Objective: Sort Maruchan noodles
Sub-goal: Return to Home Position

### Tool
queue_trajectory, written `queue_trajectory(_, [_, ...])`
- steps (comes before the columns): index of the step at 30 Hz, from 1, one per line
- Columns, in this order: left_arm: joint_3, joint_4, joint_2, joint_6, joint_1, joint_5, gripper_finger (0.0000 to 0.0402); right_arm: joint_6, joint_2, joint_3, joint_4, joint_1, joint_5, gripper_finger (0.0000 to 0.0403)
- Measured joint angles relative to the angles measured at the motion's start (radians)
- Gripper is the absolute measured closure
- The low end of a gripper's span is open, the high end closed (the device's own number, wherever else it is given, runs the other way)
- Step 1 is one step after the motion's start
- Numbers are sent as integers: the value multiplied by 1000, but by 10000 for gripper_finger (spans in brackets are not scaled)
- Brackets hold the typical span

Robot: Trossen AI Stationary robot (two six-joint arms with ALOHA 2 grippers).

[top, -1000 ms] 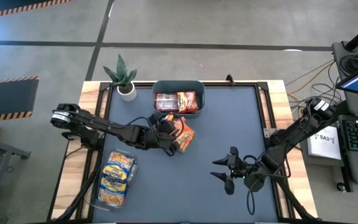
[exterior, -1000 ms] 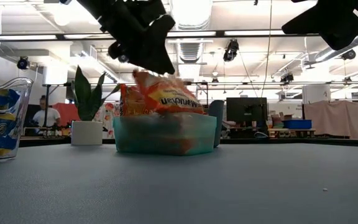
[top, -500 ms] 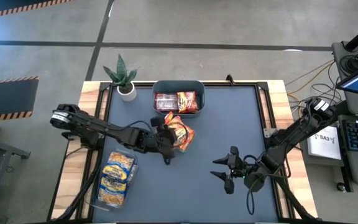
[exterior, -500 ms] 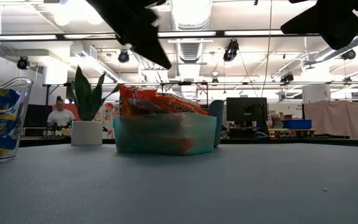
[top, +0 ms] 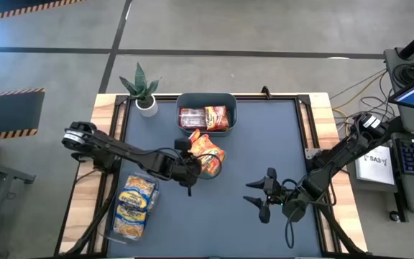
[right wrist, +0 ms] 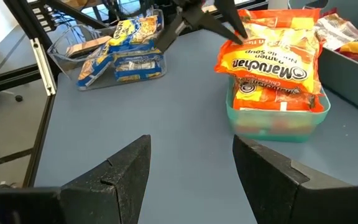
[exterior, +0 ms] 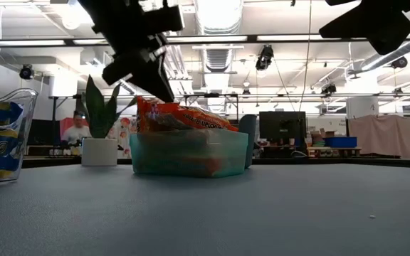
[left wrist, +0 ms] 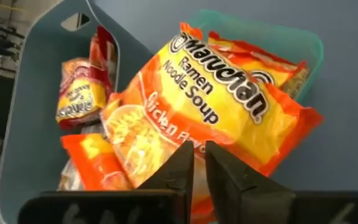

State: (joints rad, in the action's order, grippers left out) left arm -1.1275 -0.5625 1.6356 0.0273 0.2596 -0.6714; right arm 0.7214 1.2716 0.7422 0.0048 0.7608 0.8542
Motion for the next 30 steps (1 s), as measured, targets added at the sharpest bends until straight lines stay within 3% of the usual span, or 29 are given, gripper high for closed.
queue_trajectory(10, [-23, 142, 94, -87, -1, 0, 393, -7, 0, 0, 0, 0, 10, 186])
queue_trajectory(17, [-117, 47, 84, -88, 0, -2, 393, -7, 0, 0, 1, 0, 11, 186])
queue_trajectory(21, [-168, -66, 83, -78, -3, -99, 393, -9, 0, 0, 0, 0, 12, 186])
queue_trajectory(30, [-73, 11, 96, -123, -34, -122, 393, -15, 0, 0, 0, 0, 13, 186])
